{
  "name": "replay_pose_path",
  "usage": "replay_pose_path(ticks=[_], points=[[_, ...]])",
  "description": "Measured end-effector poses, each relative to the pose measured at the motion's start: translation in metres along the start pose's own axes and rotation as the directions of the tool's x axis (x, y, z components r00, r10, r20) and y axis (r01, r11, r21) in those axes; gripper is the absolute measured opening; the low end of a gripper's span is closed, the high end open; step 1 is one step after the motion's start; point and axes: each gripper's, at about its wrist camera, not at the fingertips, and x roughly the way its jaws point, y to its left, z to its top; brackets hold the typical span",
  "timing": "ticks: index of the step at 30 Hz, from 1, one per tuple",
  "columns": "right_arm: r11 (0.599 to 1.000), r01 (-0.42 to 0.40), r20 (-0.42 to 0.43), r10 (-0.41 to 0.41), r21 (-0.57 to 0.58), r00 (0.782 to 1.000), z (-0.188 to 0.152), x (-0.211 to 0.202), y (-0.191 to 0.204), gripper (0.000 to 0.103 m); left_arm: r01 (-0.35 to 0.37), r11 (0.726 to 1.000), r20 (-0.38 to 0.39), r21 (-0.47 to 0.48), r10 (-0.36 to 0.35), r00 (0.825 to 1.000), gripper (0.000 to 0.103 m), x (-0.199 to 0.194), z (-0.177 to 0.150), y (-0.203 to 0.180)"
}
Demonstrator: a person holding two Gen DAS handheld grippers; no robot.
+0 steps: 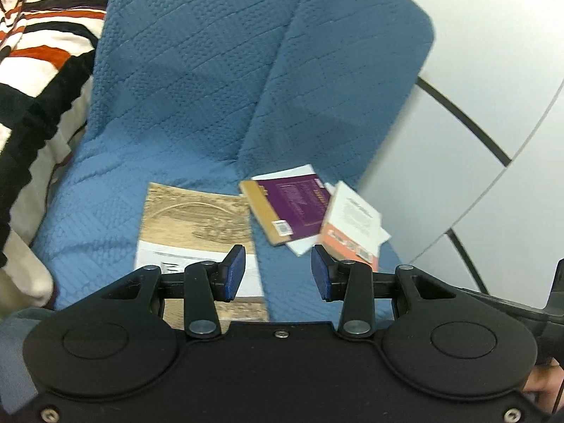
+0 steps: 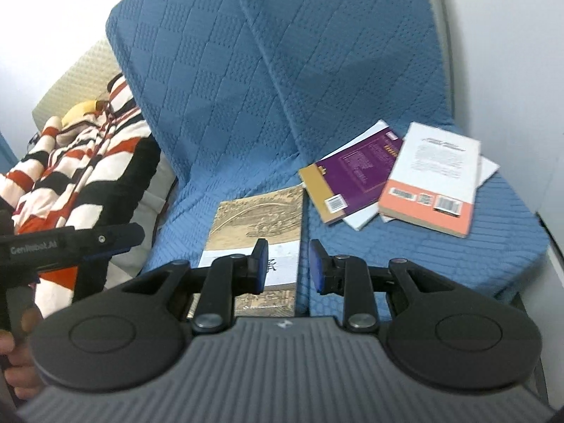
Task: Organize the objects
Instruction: 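Move both open grippers toward the orange-and-white book's barcode edge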
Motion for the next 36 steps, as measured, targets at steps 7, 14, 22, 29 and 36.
replay_pose_path(ticks=[7, 14, 22, 29, 36], points=[[0.997, 0.072, 0.077, -0.074, 0.025, 0.994, -0.01, -0.043, -0.015, 0.03, 0.037, 0.999, 0.021, 0.024, -0.038, 0.999, 0.038, -0.011, -0.015, -0.029], [0.991, 0.119, 0.094, -0.124, 0.053, 0.988, -0.02, -0.065, -0.033, 0.03, 0.073, 0.994, 0.004, 0.078, -0.074, 0.997, 0.038, -0.004, -0.022, -0.06], [0.985, 0.147, 0.102, -0.156, 0.09, 0.983, -0.021, -0.068, -0.057, 0.03, 0.104, 0.988, -0.046, 0.111, -0.099, 0.994, 0.038, 0.029, -0.023, -0.09], [0.974, 0.184, 0.085, -0.196, 0.135, 0.977, -0.02, -0.057, -0.087, 0.049, 0.114, 0.987, -0.1, 0.116, -0.102, 0.99, 0.043, 0.079, -0.018, -0.102], [0.956, 0.206, 0.06, -0.223, 0.206, 0.973, -0.015, -0.033, -0.125, 0.068, 0.088, 0.991, -0.148, 0.101, -0.073, 0.986, 0.05, 0.149, -0.011, -0.105]])
